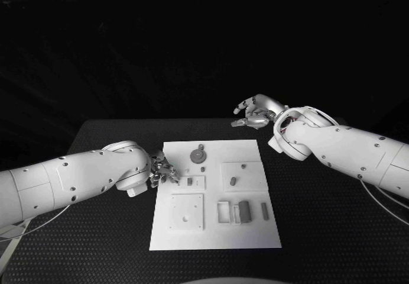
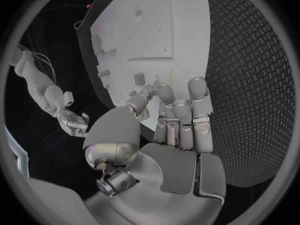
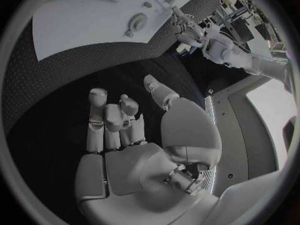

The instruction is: Assemble the parts on the task board

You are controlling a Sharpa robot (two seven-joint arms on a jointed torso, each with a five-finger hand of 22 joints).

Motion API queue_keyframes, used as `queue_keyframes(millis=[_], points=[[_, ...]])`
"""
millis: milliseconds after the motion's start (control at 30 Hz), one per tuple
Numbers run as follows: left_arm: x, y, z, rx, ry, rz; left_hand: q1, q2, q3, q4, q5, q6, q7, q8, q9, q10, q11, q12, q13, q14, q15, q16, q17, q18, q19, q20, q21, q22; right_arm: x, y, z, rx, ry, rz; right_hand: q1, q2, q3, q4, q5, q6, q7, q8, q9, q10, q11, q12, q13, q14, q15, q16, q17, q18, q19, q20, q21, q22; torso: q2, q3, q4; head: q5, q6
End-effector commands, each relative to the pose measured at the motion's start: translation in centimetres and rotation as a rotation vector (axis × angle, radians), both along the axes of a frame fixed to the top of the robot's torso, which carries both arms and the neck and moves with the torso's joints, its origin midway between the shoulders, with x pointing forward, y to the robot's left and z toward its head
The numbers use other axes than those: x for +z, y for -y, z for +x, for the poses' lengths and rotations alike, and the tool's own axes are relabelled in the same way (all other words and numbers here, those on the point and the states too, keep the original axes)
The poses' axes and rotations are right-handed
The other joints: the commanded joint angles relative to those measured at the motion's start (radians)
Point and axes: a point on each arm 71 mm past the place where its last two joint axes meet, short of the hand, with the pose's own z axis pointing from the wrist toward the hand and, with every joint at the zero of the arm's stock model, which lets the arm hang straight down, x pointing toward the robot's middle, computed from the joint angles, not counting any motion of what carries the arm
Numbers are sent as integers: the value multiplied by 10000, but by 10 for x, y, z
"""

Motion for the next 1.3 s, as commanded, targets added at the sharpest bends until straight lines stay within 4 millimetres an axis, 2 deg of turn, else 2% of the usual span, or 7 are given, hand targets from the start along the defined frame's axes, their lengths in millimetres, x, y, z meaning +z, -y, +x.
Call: queue_keyframes(millis=[33,767,1067,1300], points=[[-1,4,-1,-128,3,62,30,3,-11,66,29,376,121,323,1383,101,-62,57,24,171,-248,56,17,191,134,-69,59,23,-1,-1,0,105,-64,-25,-3,101,-43,-3,29,-12,62,39,-14,-71,14,47,-15,-85,-3,-39,-12,455,14,-60,-65,151,3,4,-8,-11,-16],[-2,12,0,-440,116,316,19,-45,-26,109,29,444,84,342,1426,138,-98,114,94,209,-285,125,49,161,196,-61,108,89,-1,0,-1,103,-85,-35,-5,103,-44,0,29,-14,63,41,-15,-75,15,50,-21,-89,-2,-39,-14,455,13,-59,-68,151,0,-1,-4,-48,-74],[-2,10,0,-447,134,525,24,-52,-26,111,29,454,77,343,1435,144,-105,124,108,215,-292,141,57,148,209,-52,120,104,-1,-1,-1,129,-110,-41,-4,104,-44,0,29,-14,63,41,-16,-76,15,51,-23,-89,-2,-39,-14,455,12,-58,-69,151,-4,11,2,-83,-103],[-3,11,0,-589,4,586,24,-52,-36,121,29,521,60,368,1461,191,-117,148,135,240,-289,177,71,119,233,-30,146,139,-2,-1,-1,137,-144,-53,-2,106,-43,-1,29,-16,63,41,-16,-77,15,52,-24,-90,-1,-39,-14,456,12,-58,-69,152,-4,1,6,-94,-154]])
